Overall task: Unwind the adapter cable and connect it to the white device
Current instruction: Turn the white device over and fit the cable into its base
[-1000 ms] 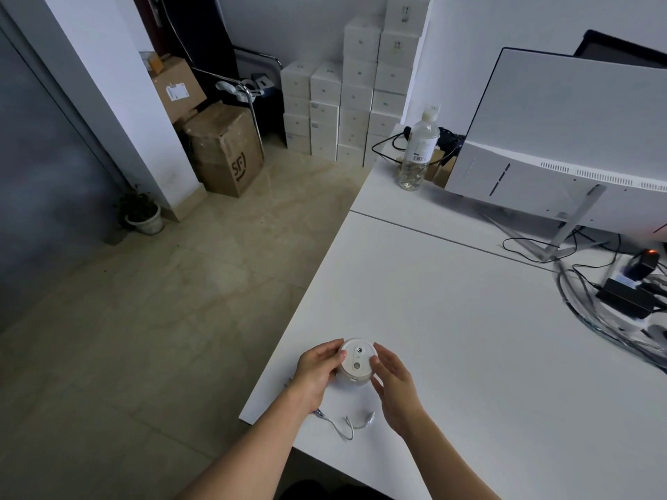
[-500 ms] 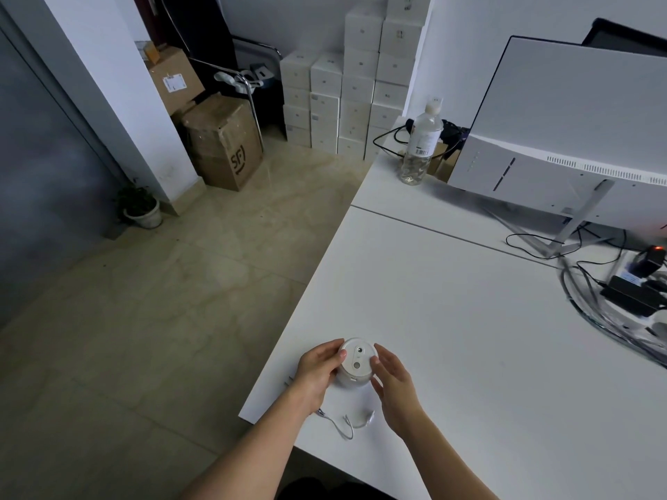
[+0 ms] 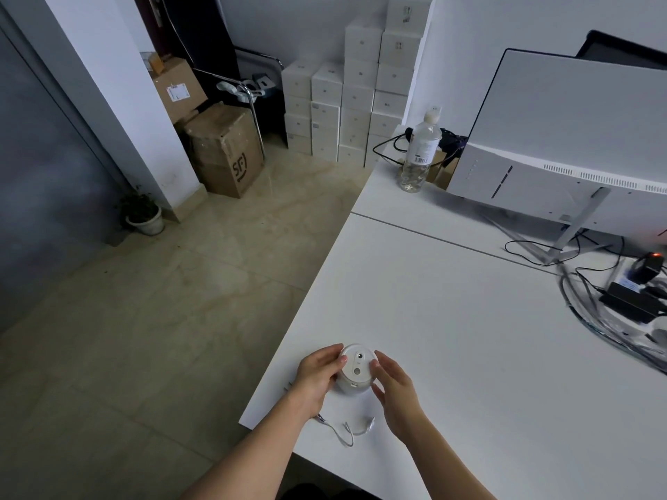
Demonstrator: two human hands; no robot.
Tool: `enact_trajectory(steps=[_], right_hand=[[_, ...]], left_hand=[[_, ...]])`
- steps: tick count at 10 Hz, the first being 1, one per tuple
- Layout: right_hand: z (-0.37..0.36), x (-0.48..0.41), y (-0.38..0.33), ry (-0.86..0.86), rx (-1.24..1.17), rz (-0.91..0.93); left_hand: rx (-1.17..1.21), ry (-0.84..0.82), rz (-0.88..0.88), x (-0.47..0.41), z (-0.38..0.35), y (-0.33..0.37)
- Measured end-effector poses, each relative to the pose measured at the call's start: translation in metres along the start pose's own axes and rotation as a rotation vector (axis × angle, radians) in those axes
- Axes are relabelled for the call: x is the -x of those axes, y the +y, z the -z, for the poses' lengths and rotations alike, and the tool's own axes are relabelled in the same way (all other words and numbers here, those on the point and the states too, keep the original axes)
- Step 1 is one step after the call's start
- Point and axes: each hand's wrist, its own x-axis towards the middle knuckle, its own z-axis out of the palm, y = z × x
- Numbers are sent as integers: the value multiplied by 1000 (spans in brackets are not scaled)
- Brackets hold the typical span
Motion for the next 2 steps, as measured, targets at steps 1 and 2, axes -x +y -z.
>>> enact_trajectory(steps=[1, 2], right_hand=[[0, 3, -7, 4, 17, -22], [1, 4, -17, 36, 54, -2]], left_hand=[[-15, -9, -15, 3, 2, 4], [-69, 21, -42, 8, 4, 16]])
